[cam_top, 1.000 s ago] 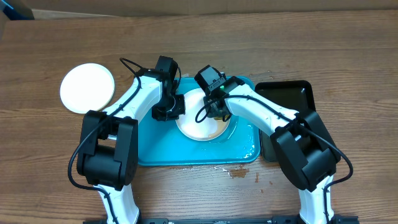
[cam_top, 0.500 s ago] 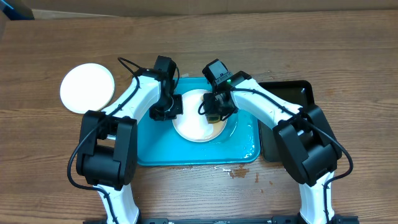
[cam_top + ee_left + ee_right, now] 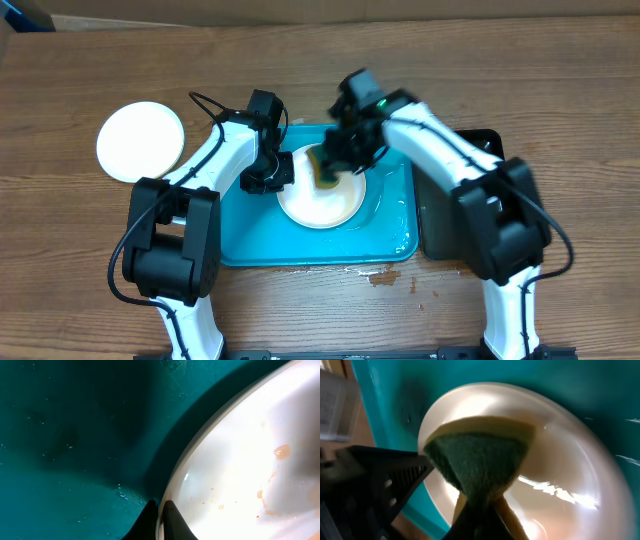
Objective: Clean dirty plates on tray and stack at the side
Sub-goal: 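Return sponge to the black water tray, release, raise right arm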
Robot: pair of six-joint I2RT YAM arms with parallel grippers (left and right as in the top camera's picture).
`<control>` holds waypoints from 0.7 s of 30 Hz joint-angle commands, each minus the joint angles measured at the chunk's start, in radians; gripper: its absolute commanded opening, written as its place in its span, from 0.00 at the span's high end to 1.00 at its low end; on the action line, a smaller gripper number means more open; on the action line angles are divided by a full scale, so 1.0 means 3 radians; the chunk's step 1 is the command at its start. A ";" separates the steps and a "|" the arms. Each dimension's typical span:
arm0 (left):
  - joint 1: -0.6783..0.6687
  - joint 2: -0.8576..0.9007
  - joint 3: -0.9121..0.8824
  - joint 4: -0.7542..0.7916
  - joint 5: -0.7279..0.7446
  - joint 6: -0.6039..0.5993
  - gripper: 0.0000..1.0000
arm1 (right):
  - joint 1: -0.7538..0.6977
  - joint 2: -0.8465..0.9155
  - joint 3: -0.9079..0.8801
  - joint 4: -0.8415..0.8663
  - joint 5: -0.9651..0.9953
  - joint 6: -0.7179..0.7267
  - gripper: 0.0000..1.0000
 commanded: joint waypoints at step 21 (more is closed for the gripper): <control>-0.0028 0.0013 -0.0017 0.0141 0.0088 0.0000 0.71 | -0.1645 -0.0670 -0.0720 -0.0821 0.1820 -0.0501 0.96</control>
